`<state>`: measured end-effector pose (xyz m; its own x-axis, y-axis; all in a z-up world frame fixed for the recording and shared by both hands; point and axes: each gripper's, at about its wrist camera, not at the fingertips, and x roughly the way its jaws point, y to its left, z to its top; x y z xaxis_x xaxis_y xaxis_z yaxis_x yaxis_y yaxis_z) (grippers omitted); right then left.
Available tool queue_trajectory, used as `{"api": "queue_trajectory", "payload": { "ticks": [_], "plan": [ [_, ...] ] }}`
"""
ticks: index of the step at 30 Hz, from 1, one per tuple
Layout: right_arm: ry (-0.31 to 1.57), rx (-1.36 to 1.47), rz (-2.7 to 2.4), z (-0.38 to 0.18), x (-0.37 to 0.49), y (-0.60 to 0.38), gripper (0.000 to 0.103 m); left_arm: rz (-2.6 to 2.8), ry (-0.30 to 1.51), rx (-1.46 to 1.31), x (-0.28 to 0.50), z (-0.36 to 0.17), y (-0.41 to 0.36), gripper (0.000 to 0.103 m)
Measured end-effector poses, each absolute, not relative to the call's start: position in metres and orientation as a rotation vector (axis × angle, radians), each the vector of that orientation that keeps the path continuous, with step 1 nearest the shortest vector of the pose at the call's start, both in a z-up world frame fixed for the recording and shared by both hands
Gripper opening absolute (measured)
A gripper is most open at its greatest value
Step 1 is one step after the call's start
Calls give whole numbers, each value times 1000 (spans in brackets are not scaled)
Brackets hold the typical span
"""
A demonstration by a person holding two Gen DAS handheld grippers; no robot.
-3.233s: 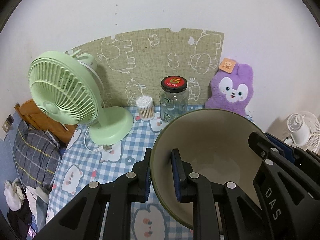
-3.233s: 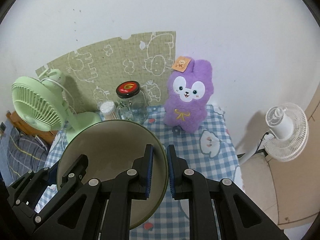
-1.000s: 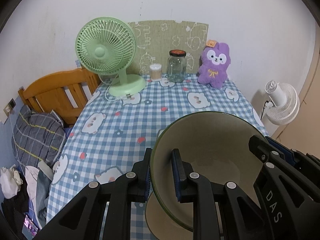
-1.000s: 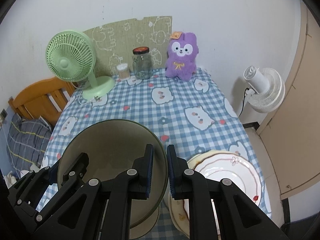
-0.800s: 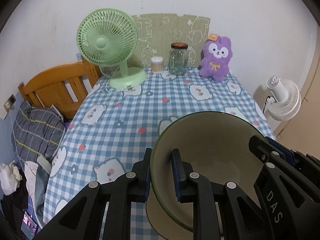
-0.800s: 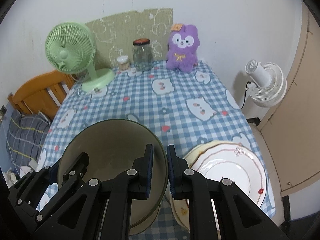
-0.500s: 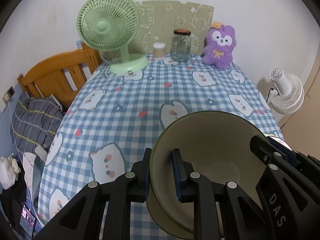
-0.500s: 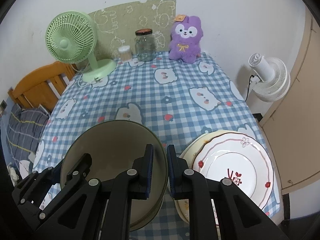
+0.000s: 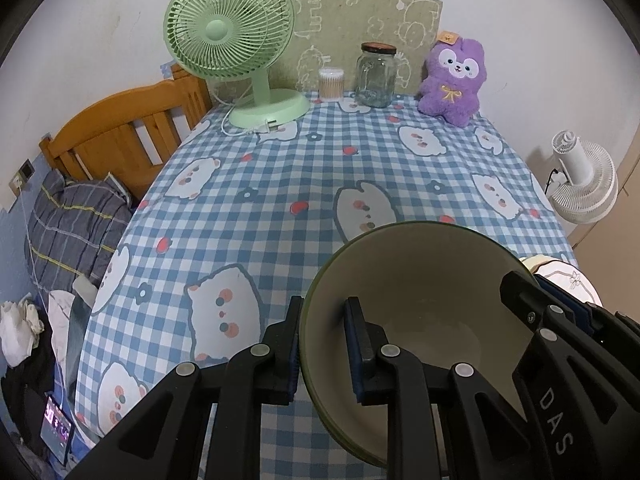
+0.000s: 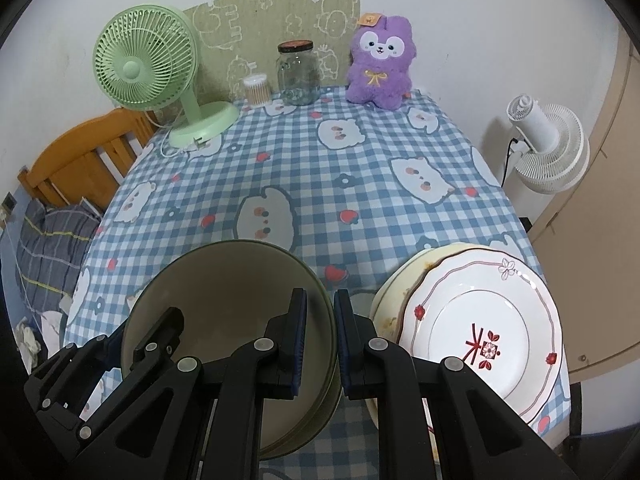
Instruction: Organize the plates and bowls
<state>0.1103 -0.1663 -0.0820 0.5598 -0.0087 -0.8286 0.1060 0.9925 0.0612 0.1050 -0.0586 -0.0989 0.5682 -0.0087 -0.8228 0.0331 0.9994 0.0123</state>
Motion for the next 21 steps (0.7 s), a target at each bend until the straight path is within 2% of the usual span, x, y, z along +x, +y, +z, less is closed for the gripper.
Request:
{"api": "queue_trajectory", "payload": {
  "ticks": [21],
  "plan": [
    [1014, 107, -85, -99, 104, -166, 17, -39, 1010, 41, 98, -116, -59, 17]
  ]
}}
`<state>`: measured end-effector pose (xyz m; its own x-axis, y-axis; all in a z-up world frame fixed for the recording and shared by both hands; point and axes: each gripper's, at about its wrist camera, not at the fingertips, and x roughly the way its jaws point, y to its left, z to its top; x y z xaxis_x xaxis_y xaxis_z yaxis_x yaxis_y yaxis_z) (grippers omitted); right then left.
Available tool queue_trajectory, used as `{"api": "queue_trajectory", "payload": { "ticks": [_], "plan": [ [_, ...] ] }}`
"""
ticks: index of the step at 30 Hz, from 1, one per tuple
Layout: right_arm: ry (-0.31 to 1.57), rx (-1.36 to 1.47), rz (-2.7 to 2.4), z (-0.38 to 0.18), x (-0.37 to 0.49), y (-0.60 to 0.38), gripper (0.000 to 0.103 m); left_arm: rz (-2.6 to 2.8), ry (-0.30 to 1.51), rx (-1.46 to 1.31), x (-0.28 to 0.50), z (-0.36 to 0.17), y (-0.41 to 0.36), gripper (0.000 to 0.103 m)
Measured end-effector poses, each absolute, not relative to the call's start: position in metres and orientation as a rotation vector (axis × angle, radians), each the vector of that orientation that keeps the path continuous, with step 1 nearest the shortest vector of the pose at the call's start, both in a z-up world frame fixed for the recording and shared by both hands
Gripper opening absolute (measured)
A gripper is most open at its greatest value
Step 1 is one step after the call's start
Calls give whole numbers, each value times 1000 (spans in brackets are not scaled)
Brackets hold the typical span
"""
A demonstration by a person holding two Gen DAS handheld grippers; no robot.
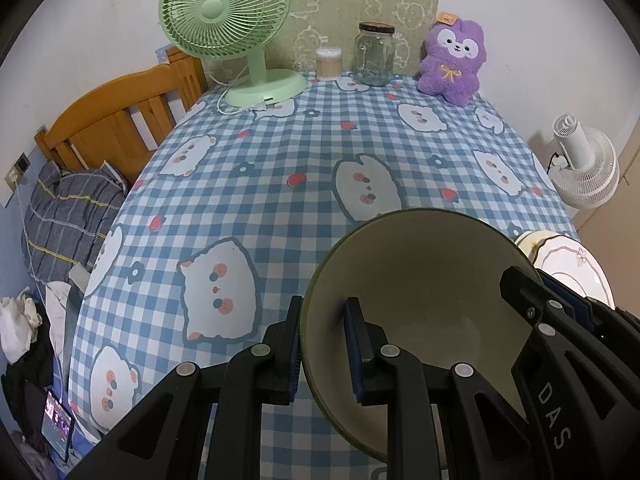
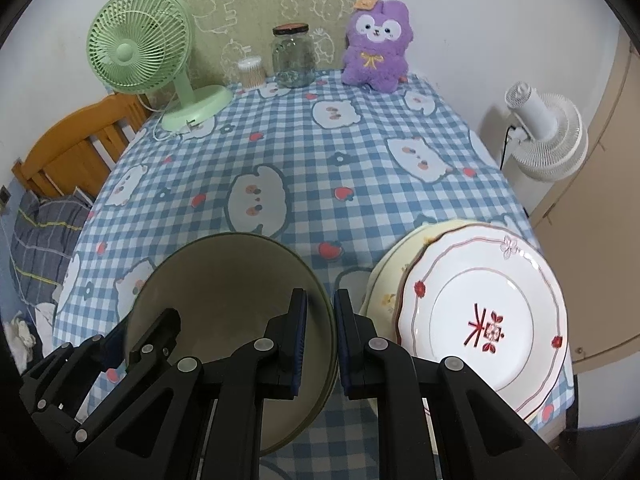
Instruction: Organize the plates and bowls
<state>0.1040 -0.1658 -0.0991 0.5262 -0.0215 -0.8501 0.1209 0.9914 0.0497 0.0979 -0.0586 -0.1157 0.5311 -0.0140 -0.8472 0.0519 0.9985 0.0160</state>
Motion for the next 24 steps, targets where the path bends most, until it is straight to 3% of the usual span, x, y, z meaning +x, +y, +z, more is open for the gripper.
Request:
{"api": "queue_trajectory", "payload": {
  "ticks": [5, 15, 17, 19, 21, 24],
  "plan": [
    [1030, 106, -79, -96, 105, -165, 17, -47, 999, 50, 97, -112, -59, 17],
    [1042, 88, -74, -82, 107, -162, 19, -90, 979, 67, 95, -97, -59, 39],
    [1039, 85, -55, -79, 106, -161, 28, -91, 978, 65, 94, -95, -58, 44],
    [1021, 77, -41, -76, 104, -158, 48, -99, 976, 60, 94, -93, -56, 60],
    [1003, 64, -36, -74, 102, -155, 55, -100, 967, 66, 94, -92, -55, 62],
    [1012, 62, -29, -75, 104, -153, 55, -108, 971, 71, 94, -92, -54, 68]
  ]
}}
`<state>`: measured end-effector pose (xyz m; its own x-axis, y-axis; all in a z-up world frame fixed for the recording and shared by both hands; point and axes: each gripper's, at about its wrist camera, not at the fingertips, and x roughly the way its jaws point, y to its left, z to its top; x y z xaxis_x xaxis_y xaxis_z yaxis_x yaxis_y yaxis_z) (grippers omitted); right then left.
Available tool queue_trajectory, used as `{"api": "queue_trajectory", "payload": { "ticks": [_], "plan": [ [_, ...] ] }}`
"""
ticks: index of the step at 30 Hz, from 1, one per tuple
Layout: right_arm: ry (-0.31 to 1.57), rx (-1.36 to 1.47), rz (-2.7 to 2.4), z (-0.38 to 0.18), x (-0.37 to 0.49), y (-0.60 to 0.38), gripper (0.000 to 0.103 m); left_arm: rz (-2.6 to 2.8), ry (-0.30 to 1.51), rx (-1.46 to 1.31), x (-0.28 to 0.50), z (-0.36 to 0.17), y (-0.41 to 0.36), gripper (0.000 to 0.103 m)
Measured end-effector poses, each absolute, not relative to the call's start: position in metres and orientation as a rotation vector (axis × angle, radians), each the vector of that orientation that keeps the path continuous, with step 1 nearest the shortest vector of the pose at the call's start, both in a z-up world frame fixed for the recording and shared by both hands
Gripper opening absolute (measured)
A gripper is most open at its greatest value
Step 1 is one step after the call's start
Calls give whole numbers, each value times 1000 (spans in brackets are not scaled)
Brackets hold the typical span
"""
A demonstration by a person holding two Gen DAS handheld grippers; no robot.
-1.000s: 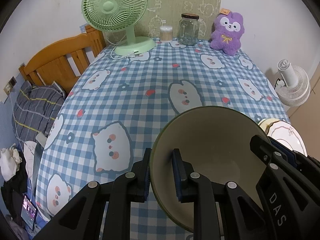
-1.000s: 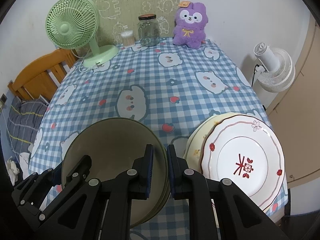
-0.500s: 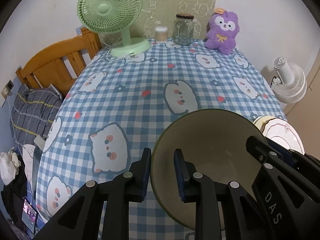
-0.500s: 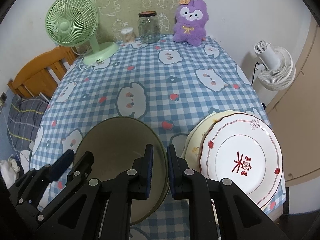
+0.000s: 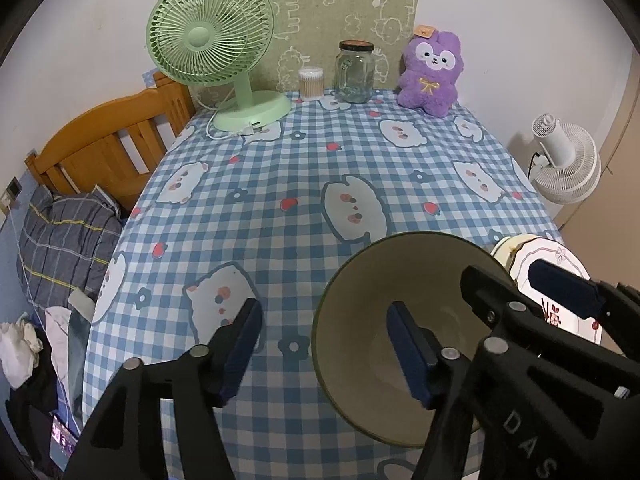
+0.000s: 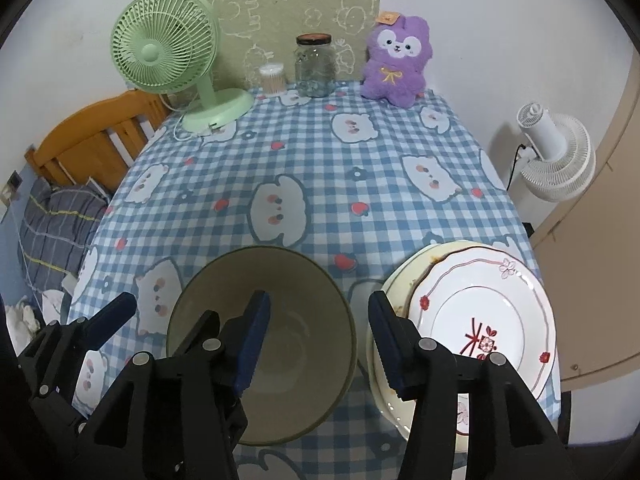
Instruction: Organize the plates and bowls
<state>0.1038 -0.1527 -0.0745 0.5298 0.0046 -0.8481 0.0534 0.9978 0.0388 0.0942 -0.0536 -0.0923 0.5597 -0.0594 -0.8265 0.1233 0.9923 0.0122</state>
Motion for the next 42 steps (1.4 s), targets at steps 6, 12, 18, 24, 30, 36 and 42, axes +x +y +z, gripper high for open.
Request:
{"api": "queue_trajectory", "payload": {
  "ticks": [6, 12, 18, 24, 30, 36, 42],
  "plan": [
    [1045, 71, -40, -84, 110, -152, 55, -112, 993, 73, 97, -98, -50, 76],
    [1069, 44, -40, -95, 114, -149, 55, -120, 1003, 75, 99, -107, -50, 82],
    [1105, 70, -47, -107, 120, -155, 55, -114, 1015, 63, 103, -116, -52, 85],
    [1126, 119, -9, -119, 126, -160, 60, -126, 1036, 58, 108, -126, -55, 85],
    [1136, 138, 18, -127, 130, -161, 69, -138, 1080, 49, 114, -136, -59, 85],
    [1153, 141, 28, -135, 135, -163, 70, -152, 1102, 30, 117, -144, -58, 85],
    [1164, 155, 20, -141, 138, -166, 70, -148, 1120, 24, 120, -150, -60, 86]
  ]
}}
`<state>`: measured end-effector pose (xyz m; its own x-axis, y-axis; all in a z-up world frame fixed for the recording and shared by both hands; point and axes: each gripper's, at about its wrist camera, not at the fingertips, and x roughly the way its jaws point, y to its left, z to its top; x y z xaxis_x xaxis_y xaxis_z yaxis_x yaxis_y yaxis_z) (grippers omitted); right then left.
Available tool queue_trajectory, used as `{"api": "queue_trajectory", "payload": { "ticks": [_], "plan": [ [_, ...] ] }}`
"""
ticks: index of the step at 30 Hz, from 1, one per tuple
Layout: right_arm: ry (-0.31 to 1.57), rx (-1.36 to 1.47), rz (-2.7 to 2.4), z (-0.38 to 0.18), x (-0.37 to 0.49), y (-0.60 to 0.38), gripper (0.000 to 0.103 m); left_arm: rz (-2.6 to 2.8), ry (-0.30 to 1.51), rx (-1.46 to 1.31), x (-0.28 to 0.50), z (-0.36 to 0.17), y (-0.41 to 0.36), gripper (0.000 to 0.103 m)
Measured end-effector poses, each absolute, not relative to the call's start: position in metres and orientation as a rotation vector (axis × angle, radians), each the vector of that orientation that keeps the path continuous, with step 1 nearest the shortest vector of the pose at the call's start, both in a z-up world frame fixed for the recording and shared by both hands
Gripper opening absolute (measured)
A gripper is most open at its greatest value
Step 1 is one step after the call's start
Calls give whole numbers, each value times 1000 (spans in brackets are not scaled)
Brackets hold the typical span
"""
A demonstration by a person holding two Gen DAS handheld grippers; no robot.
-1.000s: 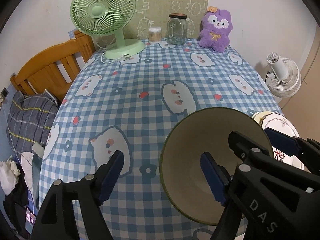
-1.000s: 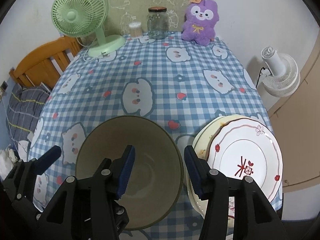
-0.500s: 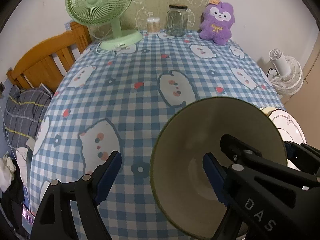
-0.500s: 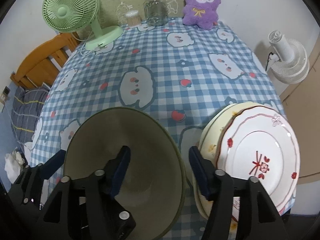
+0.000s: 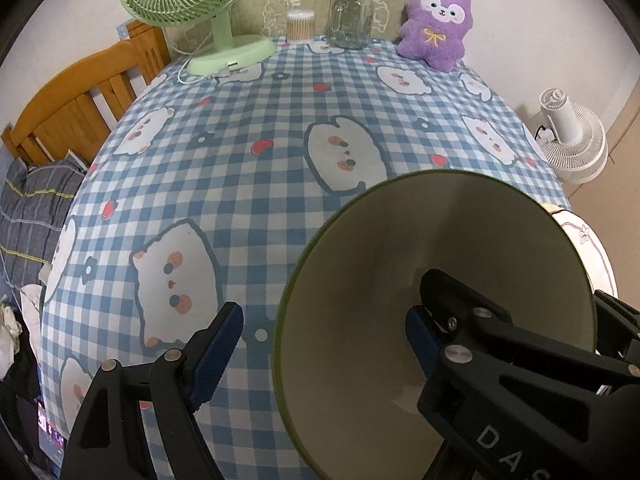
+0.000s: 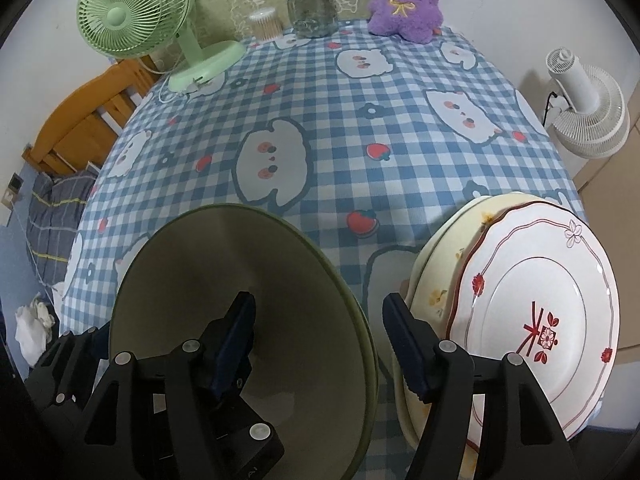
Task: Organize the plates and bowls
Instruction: 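Lower the bowl over the nested bowls on the plates with both grippers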
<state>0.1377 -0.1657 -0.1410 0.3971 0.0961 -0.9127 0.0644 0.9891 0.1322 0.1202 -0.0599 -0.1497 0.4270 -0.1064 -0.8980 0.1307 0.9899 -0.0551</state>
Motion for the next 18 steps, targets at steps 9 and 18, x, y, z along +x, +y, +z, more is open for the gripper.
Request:
{"api": "queue_trajectory", "payload": {
  "ticks": [9, 18],
  "plan": [
    [1201, 210, 24, -149, 142, -174, 68, -157, 1102, 23, 120, -151, -61, 86],
    [1203, 204, 78, -153, 142, -168, 66, -157, 1093, 41, 118, -150, -57, 84]
  ]
}}
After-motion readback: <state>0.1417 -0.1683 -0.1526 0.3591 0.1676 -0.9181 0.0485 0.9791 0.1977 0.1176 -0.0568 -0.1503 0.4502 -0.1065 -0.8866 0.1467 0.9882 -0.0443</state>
